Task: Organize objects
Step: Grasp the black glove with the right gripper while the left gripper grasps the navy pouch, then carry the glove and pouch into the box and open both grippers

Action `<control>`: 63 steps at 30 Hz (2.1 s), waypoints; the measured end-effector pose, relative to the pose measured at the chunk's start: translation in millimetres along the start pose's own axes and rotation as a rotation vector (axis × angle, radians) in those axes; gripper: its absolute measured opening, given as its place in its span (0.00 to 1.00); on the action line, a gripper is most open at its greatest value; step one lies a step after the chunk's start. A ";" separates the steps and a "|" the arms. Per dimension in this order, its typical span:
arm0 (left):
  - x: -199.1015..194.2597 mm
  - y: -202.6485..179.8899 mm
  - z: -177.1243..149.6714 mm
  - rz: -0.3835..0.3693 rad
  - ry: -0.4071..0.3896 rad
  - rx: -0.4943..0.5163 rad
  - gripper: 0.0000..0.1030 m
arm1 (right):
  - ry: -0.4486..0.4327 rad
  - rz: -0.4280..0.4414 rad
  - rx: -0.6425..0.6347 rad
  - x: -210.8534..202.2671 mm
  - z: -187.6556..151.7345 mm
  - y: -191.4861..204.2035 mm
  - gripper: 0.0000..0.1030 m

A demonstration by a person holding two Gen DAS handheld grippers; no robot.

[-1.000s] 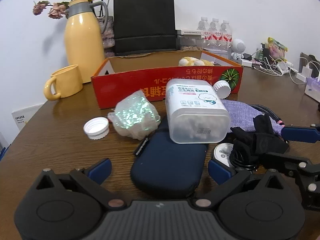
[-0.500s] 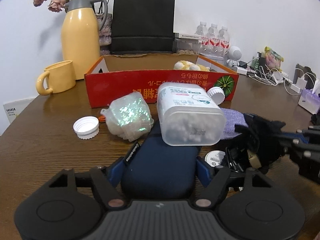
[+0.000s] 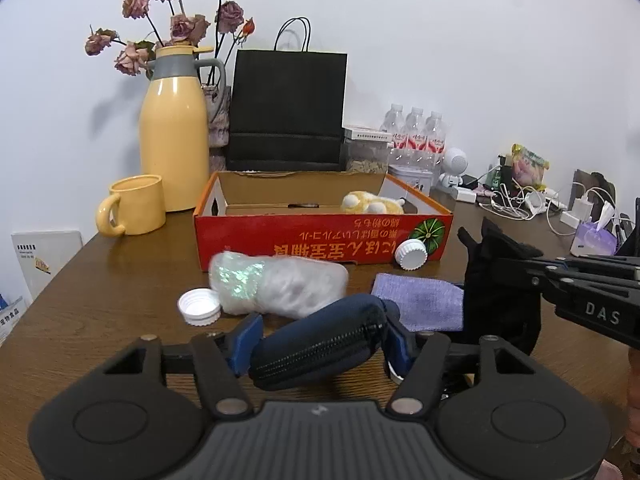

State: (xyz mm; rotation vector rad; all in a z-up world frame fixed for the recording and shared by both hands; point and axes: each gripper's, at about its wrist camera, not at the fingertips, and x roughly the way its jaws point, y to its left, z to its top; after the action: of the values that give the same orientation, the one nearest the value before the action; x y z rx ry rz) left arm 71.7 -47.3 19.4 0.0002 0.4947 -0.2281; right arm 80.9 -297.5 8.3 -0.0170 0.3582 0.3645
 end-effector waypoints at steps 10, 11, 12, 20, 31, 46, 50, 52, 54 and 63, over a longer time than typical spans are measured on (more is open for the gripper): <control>-11.8 4.5 11.7 0.011 -0.063 -0.029 0.53 | -0.024 -0.006 0.006 -2.2 6.2 0.4 0.05; -12.2 4.9 12.6 0.010 -0.066 -0.031 0.52 | -0.028 -0.006 0.006 -2.5 7.0 0.3 0.05; -11.6 5.3 13.7 0.011 -0.067 -0.033 0.52 | -0.031 -0.006 0.006 -2.3 7.9 0.4 0.05; -12.9 29.0 22.3 -0.099 0.042 -0.156 0.51 | -0.042 -0.006 0.009 -5.9 9.1 -1.0 0.05; -24.6 49.8 32.3 -0.073 -0.007 -0.220 0.49 | -0.073 -0.007 0.007 -10.9 14.4 0.9 0.05; -4.5 28.3 93.3 -0.006 -0.212 -0.102 0.48 | -0.174 0.012 -0.028 24.4 71.8 0.1 0.05; 16.5 23.5 111.0 0.016 -0.235 -0.081 0.48 | -0.186 0.035 -0.030 46.7 92.9 -2.0 0.05; 28.9 22.5 119.5 0.034 -0.244 -0.070 0.48 | -0.190 0.041 -0.032 59.2 103.0 -2.6 0.05; 42.4 23.6 128.3 0.055 -0.247 -0.063 0.47 | -0.189 0.049 -0.031 73.6 113.7 -3.8 0.05; 107.0 45.2 157.0 0.102 -0.226 -0.049 0.46 | -0.153 0.074 -0.010 147.2 143.5 -14.2 0.05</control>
State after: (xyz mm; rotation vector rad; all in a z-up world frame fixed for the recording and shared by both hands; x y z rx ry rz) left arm 246.8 -35.2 104.9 -0.0478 0.2741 -0.1139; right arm 263.1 -248.3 91.2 0.0143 0.2063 0.4383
